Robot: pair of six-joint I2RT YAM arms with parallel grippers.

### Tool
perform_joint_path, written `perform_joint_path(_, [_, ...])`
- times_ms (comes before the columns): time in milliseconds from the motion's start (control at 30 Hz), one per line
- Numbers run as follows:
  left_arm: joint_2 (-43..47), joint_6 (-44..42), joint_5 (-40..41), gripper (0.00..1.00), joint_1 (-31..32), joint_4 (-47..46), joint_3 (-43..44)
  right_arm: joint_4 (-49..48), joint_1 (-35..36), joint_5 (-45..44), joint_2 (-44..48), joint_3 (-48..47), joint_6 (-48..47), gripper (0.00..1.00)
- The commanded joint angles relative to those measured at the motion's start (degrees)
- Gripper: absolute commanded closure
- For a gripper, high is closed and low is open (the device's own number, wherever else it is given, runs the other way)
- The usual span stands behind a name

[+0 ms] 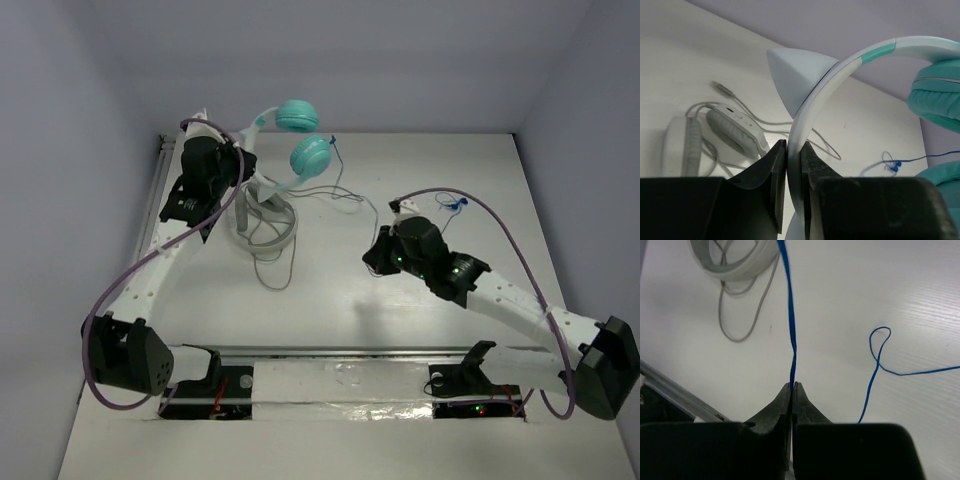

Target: Wrap the headphones

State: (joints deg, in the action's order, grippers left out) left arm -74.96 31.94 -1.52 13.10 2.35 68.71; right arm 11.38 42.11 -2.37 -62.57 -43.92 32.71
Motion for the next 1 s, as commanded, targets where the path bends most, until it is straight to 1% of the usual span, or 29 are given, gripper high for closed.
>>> perform_joint_path(0, [8.5,1.6,9.3,1.00,-0.2,-13.2,-1.8,14.3,7.9,-9.6,-4.0,-7.2,-1.7,1.00])
perform_joint_path(33, [8.9,1.5,10.9,1.00,-0.2,-13.0,-2.1,18.4,9.0,-12.5,-7.4,-10.3,-1.6,1.00])
perform_joint_path(67, [9.3,1.0,12.3,1.00,0.3,-13.2,-2.8,20.2,12.4,-14.6,-8.8,-11.7,-1.2,1.00])
perform_joint_path(133, [10.3,0.1,14.0,1.00,0.3,-12.5,-2.8,23.2,14.7,-20.4,-11.1,-14.2,-0.1,1.00])
perform_joint_path(167, [10.8,0.0,15.3,1.00,0.3,-12.7,-3.5,25.1,15.4,-21.4,-12.3,-16.4,0.3,1.00])
perform_joint_path(200, [11.2,-0.6,15.5,1.00,0.3,-13.4,-3.6,26.1,16.9,-22.8,-12.6,-17.4,0.7,1.00])
perform_joint_path(300, [9.8,-3.0,15.8,1.00,1.0,-11.1,-1.7,28.3,19.5,-28.6,-11.4,-21.5,1.6,1.00])
perform_joint_path(367, [9.2,-4.2,17.5,1.00,3.3,-11.1,-2.3,29.6,20.7,-29.7,-10.5,-25.0,0.5,1.00])
perform_joint_path(400, [9.0,-4.6,18.5,1.00,6.1,-11.1,-2.6,29.8,21.3,-29.5,-9.6,-26.2,-0.5,1.00])
perform_joint_path(467, [7.5,-5.9,20.8,1.00,9.6,-10.9,-3.3,31.9,22.3,-29.6,-9.5,-29.3,-3.4,1.00])
perform_joint_path(533, [5.5,-6.7,22.9,1.00,14.6,-10.7,-3.8,35.4,22.3,-28.6,-10.6,-34.4,-6.2,1.00])
perform_joint_path(567, [5.0,-7.0,23.5,1.00,15.9,-10.9,-4.9,36.6,22.8,-28.8,-11.1,-36.0,-7.1,1.00])
perform_joint_path(633, [3.4,-7.2,22.6,1.00,17.5,-11.5,-5.7,39.1,22.8,-30.4,-12.4,-39.8,-8.8,1.00])
perform_joint_path(667, [2.9,-7.5,20.9,1.00,17.5,-11.6,-6.1,41.3,22.8,-30.8,-12.7,-41.0,-9.2,1.00])
perform_joint_path(733, [1.1,-9.5,19.5,1.00,19.0,-11.9,-6.3,42.5,22.8,-31.8,-12.7,-43.2,-10.9,1.00])
perform_joint_path(800, [0.2,-11.5,18.2,1.00,21.8,-12.5,-6.8,43.5,22.8,-32.1,-12.5,-44.8,-11.6,1.00])
perform_joint_path(867, [-0.5,-13.8,20.0,1.00,24.8,-13.2,-7.6,44.0,22.8,-32.4,-12.1,-46.2,-12.7,1.00])
perform_joint_path(900, [-0.7,-14.4,19.7,1.00,24.8,-13.0,-7.8,44.2,22.8,-32.8,-12.1,-46.6,-13.1,1.00])
perform_joint_path(933, [-0.9,-15.0,18.8,1.00,25.4,-13.0,-8.1,44.6,22.8,-34.4,-12.1,-46.9,-13.5,1.00])
perform_joint_path(967, [-0.8,-15.0,16.0,1.00,25.4,-13.2,-9.2,45.0,22.8,-35.5,-12.2,-47.2,-13.5,1.00])
